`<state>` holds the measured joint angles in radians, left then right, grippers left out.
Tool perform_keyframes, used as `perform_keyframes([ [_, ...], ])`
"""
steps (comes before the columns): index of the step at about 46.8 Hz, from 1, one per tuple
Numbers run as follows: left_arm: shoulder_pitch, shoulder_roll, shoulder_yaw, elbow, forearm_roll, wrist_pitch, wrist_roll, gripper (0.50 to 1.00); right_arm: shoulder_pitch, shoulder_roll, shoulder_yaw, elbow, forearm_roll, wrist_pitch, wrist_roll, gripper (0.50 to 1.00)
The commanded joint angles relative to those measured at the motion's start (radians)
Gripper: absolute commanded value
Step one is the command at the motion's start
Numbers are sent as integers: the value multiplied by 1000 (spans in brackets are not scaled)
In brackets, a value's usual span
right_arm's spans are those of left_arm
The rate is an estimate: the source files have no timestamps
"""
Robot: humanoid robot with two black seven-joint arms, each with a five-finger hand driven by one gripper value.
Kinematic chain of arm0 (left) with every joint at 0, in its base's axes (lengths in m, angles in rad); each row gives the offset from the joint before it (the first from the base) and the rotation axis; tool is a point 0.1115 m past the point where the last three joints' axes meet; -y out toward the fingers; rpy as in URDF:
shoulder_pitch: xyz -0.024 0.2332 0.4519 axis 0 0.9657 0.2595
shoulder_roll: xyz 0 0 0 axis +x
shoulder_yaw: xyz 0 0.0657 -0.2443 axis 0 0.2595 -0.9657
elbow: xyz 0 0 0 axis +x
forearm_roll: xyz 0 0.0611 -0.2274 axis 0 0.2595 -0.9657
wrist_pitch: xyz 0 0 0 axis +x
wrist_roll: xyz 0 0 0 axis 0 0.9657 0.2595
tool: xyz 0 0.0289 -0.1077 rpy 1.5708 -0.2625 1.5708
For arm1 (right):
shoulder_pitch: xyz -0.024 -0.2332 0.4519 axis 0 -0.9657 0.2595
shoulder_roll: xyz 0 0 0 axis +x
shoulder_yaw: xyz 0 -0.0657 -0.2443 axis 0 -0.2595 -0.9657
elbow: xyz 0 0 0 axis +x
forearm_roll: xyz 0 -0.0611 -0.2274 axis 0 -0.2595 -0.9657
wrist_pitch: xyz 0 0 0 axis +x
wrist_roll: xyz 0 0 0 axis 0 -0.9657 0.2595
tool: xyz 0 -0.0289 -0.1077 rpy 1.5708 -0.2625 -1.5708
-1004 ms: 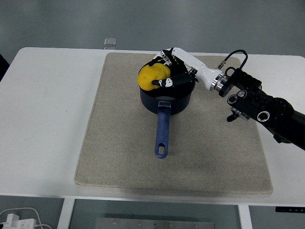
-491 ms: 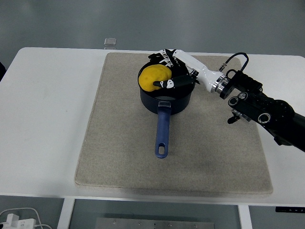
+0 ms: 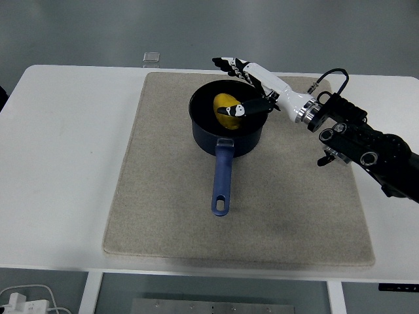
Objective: Put the potato in the blue pot
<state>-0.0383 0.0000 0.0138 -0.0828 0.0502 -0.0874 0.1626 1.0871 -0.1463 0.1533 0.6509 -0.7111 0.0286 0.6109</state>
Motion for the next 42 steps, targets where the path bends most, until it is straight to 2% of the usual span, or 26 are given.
perform_keyframes([
  [1,0,0,0,0,0,0,0,996,1,-22,22,0,45,5,0,926],
  [4,0,0,0,0,0,-2,0,996,2,-36,31,0,97,5,-11,926],
  [10,0,0,2,-2,0,-2,0,996,-4,-68,86,0,266,5,-100,926],
  [20,0,0,2,-2,0,0,0,996,-29,-67,204,-5,567,4,-183,926],
  [29,0,0,2,-3,0,-2,0,996,-52,-55,296,-42,769,-9,-246,926],
  [34,0,0,2,-17,0,0,0,996,-75,-52,342,-79,826,-19,-247,926],
  [42,0,0,2,-18,0,-2,0,996,-101,-18,397,-97,829,-12,-243,926],
])
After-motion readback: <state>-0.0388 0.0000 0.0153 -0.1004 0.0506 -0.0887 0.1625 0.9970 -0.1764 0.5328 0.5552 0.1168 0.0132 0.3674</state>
